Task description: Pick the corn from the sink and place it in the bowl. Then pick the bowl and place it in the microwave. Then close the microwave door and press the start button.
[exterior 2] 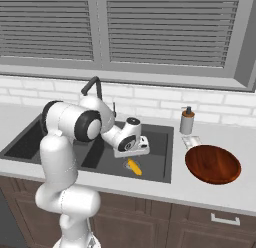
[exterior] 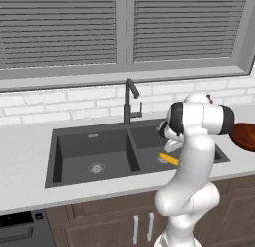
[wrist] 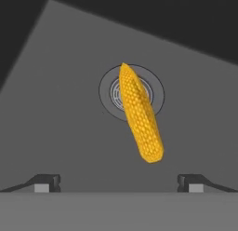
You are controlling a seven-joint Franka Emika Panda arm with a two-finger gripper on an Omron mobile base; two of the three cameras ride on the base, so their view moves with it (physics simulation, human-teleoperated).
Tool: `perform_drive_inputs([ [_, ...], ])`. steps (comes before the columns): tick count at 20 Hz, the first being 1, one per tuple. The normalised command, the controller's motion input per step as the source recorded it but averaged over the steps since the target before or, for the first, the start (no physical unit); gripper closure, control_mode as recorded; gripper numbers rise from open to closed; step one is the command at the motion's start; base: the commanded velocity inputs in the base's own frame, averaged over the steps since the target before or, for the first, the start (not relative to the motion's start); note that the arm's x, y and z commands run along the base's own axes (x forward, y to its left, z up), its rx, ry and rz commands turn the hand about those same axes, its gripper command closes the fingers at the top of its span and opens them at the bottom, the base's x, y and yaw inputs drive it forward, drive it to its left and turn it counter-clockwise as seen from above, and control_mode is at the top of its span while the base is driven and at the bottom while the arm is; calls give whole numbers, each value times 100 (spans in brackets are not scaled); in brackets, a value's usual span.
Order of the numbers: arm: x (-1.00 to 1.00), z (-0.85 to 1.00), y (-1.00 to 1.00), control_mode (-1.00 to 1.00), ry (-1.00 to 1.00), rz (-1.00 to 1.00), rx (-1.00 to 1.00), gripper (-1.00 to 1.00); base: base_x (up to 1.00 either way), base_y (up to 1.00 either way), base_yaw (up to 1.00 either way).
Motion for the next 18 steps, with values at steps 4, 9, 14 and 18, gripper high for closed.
perform_drive_inputs([
  [4,42,-14,-1,-100,0,2,0,-100,0,0,0],
  [9,40,-19,-9,-100,0,4,0,-100,0,0,0],
  [14,37,-26,-9,-100,0,5,0,-100,0,0,0],
  [18,10,-25,-5,-100,0,3,0,-100,0,0,0],
])
